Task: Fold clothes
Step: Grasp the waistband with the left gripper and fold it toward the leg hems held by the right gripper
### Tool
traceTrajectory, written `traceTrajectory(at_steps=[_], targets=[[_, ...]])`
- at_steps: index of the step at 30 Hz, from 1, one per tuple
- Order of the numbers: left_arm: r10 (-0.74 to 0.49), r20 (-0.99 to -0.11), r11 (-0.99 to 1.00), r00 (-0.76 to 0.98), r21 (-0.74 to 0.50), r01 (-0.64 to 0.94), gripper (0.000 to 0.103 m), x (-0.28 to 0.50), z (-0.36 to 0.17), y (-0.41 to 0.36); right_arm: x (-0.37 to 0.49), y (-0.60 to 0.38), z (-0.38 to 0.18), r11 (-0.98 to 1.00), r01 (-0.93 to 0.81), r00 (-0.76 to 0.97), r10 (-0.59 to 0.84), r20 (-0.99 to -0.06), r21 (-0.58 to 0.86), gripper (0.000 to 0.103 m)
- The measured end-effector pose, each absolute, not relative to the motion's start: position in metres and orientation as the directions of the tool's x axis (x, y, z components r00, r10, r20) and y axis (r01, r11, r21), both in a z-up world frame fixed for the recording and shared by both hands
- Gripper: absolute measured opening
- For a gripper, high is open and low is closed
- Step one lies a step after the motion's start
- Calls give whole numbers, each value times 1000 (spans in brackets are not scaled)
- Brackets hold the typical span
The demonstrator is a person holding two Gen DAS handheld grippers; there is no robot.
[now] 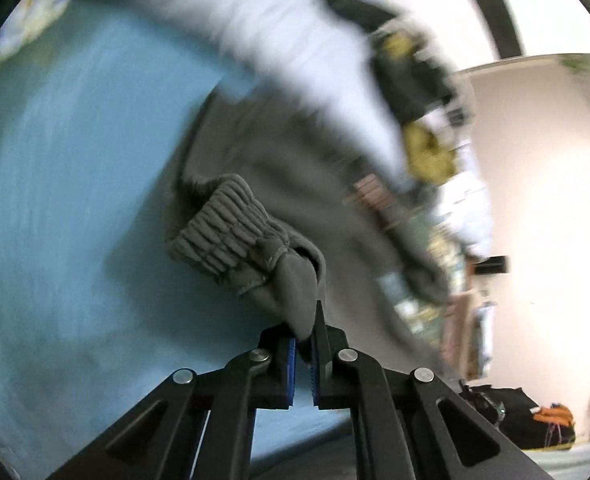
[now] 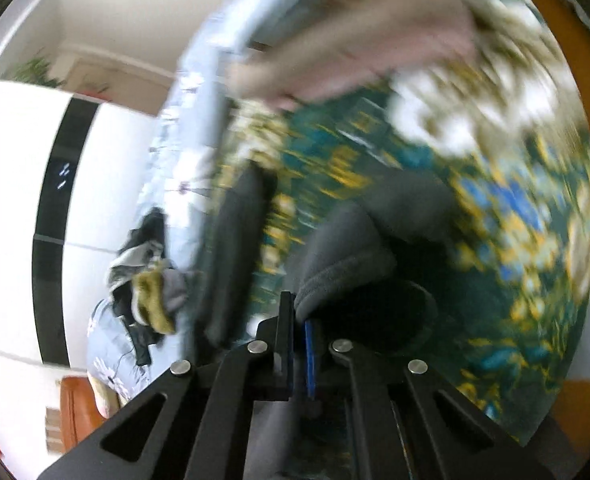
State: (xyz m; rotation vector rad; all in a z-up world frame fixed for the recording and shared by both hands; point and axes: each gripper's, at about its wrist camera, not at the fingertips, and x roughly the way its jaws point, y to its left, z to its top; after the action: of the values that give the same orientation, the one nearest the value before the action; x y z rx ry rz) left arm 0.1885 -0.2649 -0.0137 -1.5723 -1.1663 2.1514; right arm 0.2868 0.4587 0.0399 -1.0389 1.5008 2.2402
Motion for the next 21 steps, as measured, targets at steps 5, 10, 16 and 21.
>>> traceTrajectory(at_steps=[5,10,16,21], targets=[[612,-678,-663,-407,-720,204,6,216,20,-286,282,444,102,-513,-438,-796,-161,-584,738,4],[613,-735,-665,-289,-678,312,6,267,-14,-317,283,436,110,-541,-443,-785,-152,-601,715,4],[637,-714,-626,-289,-699,345,6,243,-32,-317,284,429,104,-559,-487,-742,-140,-655,671,4],[701,-637,-485,-321,-755,440,6,204,-33,-328,251,425,112,-585,-499,-724,-124,-678,639,4]])
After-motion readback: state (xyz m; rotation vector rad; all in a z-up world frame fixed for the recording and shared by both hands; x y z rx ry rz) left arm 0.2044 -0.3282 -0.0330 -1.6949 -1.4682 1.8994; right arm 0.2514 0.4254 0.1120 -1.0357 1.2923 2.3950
